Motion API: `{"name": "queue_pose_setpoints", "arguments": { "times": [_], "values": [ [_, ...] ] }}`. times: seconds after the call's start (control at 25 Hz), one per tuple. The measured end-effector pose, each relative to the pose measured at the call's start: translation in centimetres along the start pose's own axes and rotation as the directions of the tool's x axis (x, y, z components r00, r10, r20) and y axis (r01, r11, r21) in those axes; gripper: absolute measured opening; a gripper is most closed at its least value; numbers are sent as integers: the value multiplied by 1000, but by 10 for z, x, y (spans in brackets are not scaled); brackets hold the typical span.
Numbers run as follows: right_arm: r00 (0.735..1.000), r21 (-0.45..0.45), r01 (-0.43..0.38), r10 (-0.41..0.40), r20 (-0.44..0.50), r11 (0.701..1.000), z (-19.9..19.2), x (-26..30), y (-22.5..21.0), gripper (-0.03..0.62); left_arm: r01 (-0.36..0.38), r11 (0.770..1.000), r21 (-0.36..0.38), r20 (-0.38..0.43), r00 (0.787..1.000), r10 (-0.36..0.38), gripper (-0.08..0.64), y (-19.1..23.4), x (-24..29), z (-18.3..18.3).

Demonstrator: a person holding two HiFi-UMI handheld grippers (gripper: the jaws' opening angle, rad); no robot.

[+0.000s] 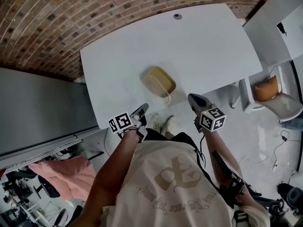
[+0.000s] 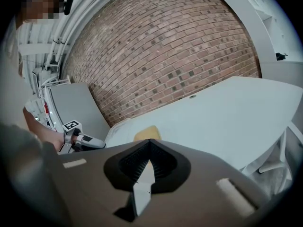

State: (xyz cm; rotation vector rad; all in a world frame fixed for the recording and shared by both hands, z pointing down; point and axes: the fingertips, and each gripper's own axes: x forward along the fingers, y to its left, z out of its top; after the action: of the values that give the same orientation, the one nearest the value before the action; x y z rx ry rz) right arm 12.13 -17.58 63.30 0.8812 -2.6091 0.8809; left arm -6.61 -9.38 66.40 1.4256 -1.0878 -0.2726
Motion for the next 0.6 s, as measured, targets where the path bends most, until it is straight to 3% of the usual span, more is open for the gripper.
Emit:
{"name": "queue_pose_setpoints", "arguments": {
  "times": [0.6],
  "values": [
    [999, -36, 30, -28, 39, 999, -8, -15, 60, 8, 60, 998, -3, 34, 998, -60, 37, 12, -59, 3]
  ]
}}
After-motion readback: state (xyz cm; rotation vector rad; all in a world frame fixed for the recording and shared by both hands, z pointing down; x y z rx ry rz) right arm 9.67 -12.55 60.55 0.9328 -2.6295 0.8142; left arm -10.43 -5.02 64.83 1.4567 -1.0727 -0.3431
